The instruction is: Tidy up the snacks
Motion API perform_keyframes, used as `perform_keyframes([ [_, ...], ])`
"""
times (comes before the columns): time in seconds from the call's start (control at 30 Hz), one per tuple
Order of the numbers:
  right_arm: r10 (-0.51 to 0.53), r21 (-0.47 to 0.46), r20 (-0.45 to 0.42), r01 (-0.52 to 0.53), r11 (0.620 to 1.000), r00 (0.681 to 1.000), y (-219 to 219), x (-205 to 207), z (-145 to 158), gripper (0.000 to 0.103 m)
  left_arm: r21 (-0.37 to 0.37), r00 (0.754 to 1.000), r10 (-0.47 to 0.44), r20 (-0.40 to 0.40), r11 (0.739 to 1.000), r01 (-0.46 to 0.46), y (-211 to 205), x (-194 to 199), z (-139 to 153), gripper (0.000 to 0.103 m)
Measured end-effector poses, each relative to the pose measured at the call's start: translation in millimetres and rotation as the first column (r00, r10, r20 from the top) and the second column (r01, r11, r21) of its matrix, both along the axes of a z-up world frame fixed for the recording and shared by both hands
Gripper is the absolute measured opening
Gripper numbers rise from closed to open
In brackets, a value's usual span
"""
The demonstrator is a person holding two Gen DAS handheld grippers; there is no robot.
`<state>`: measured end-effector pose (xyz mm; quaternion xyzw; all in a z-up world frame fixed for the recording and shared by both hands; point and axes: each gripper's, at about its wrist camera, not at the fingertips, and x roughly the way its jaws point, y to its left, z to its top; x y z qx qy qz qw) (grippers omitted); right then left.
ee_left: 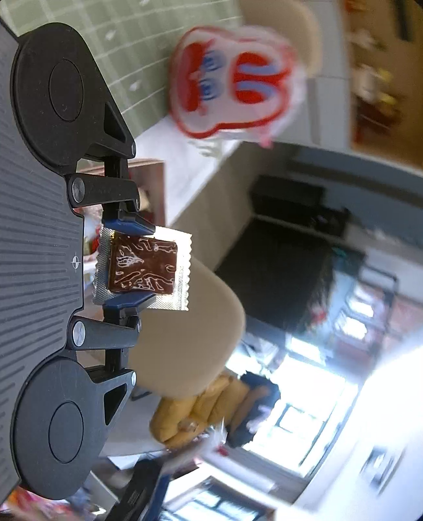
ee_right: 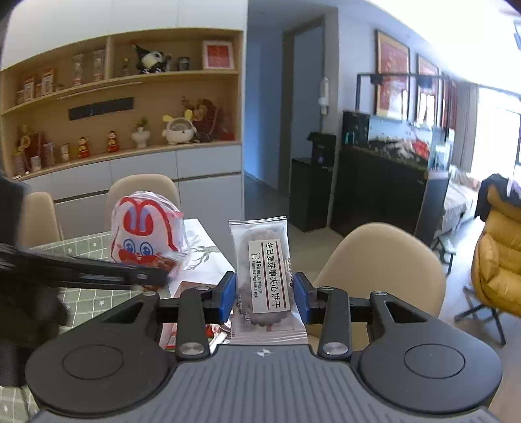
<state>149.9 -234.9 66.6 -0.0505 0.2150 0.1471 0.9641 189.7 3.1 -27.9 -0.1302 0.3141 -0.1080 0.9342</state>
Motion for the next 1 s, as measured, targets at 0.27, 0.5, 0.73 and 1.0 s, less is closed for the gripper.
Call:
perform_keyframes([
  [0.27, -0.022, -0.070, -0.132, 0.012, 0.997, 0.991, 27.1, 48.3, -34.3, 0.038, -0.105, 0.980, 0.059, -0.189, 0.991, -0.080, 32.2, 55.5, -91.7, 0.040],
  [0.5, 0.040, -0.017, -0.259, -0.045, 0.999, 0.965, 65.2, 105.8, -63.1, 0.038, -0.153, 0.991, 0.106, -0.085, 0.981, -0.118, 67.7, 9.5, -69.6, 0.040],
  [0.73, 0.064, 0.041, -0.385, -0.052, 0.998, 0.921, 120.2, 154.4, -114.7, 0.038, -0.094, 0.989, 0.138, -0.053, 0.985, -0.142, 75.9, -55.1, -54.2, 0.040],
  [1.0, 0.056, 0.061, -0.366, -0.036, 0.998, 0.929, 109.4, 130.6, -121.8, 0.055, -0.012, 0.991, 0.126, -0.043, 0.992, -0.127, 56.5, -99.8, -36.2, 0.037],
])
